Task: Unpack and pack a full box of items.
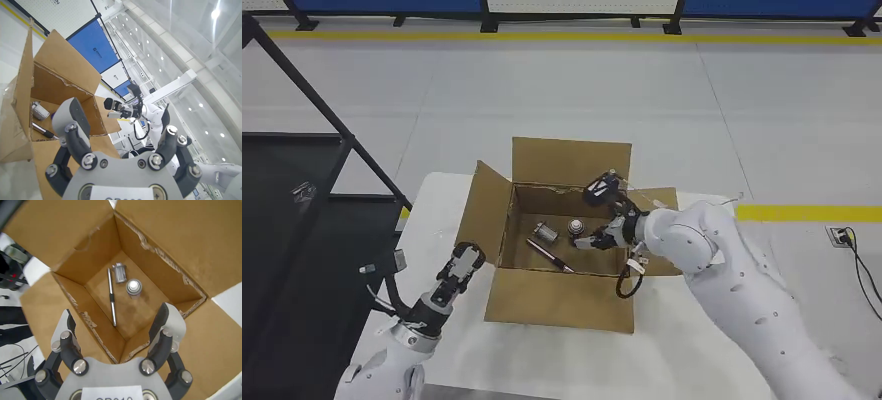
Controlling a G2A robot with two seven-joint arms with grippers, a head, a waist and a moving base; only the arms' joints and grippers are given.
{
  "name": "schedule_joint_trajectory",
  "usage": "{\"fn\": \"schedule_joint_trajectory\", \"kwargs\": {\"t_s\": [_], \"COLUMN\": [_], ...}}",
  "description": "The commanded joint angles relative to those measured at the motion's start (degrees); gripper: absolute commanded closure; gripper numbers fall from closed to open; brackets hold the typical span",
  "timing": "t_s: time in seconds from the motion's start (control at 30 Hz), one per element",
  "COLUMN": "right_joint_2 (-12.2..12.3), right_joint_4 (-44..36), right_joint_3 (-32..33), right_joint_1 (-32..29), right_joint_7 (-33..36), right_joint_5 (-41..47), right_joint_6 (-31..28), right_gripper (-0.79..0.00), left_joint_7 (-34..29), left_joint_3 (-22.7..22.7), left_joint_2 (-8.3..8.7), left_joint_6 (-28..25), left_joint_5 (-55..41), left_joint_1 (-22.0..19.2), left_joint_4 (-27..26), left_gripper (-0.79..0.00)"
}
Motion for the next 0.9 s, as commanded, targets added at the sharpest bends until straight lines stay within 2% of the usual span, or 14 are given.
{"fn": "schedule_joint_trajectory", "kwargs": {"t_s": [0.0,0.17,0.33,0.47,0.7,0.87], "right_joint_2": [-1.4,-5.3,-8.8,-11.7,-16.7,-19.9], "right_joint_4": [4.2,16.0,25.0,31.6,43.2,49.6], "right_joint_3": [-4.9,-11.7,-16.1,-19.4,-22.5,-23.6], "right_joint_1": [3.5,9.2,13.2,15.5,18.0,19.2], "right_joint_7": [1.4,-2.2,-7.1,-9.2,-14.9,-17.6], "right_joint_5": [-2.8,-1.1,0.5,0.3,3.1,4.2], "right_joint_6": [2.3,2.1,-2.5,-3.3,-6.6,-6.3], "right_gripper": [-0.785,-0.785,-0.785,-0.785,-0.785,-0.785], "left_joint_7": [1.5,3.5,3.8,3.5,3.2,2.4], "left_joint_3": [-0.1,-1.4,-2.9,-3.9,-4.1,-4.0], "left_joint_2": [0.02,0.21,0.48,0.72,1.06,1.31], "left_joint_6": [1.2,3.1,4.0,3.9,3.4,3.3], "left_joint_5": [-0.5,-2.5,-4.6,-5.8,-6.5,-7.1], "left_joint_1": [-0.1,0.1,0.4,0.7,0.7,0.4], "left_joint_4": [0.0,-0.2,-0.7,-0.6,0.4,1.0], "left_gripper": [-0.785,-0.785,-0.785,-0.785,-0.785,-0.785]}}
